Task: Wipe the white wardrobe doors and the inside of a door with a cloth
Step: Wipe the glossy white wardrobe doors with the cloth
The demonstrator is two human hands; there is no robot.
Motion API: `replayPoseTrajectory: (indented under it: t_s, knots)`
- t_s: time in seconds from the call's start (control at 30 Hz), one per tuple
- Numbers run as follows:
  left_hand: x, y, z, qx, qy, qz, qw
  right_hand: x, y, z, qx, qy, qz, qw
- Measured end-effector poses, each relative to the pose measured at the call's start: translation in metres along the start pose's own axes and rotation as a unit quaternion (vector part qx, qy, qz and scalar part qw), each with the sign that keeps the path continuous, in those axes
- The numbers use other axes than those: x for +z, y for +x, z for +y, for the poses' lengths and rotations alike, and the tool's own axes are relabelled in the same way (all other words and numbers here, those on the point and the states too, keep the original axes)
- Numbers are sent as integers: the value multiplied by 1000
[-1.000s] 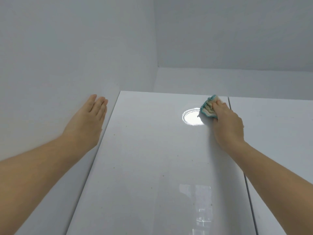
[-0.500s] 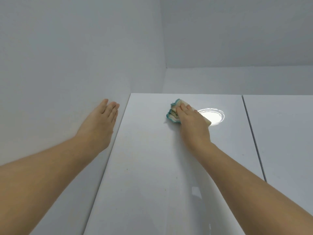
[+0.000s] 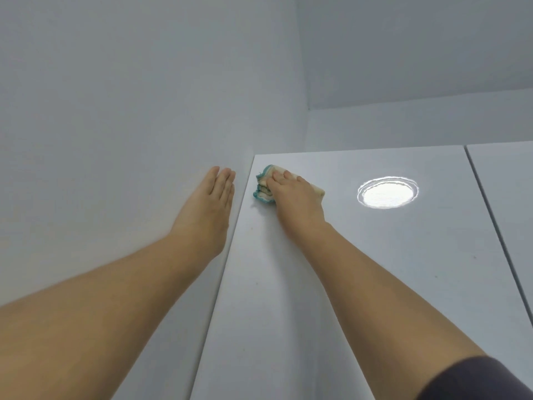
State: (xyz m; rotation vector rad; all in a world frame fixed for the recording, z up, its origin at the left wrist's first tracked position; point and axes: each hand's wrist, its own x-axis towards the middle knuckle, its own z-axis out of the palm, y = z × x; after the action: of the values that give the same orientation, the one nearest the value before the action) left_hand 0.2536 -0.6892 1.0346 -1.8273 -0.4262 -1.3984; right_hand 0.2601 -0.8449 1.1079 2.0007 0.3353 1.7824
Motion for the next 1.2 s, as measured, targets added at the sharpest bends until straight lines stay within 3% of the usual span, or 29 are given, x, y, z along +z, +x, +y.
replayPoseTrajectory:
  t_s: [0.6,0.7,0.8,0.93,1.2]
  knots:
    - [-2,-7,-2,8,10,-4,1000,10,-32,-14,-164,25,-29,986]
    - [-2,-6,-2,10,8,-3,1000,9,-31,-16,-178,-56,3,982]
    - [-1,-5,-1,8,7,0,1000,4,-26,-18,-177,-131,19,975]
    - [1,-6,-1,7,9,5,1000,7,-25,-13,-160,-116,29,980]
    - [2,-6,-2,24,-1,22,999,-13,-40,38,-15,-106,22,994]
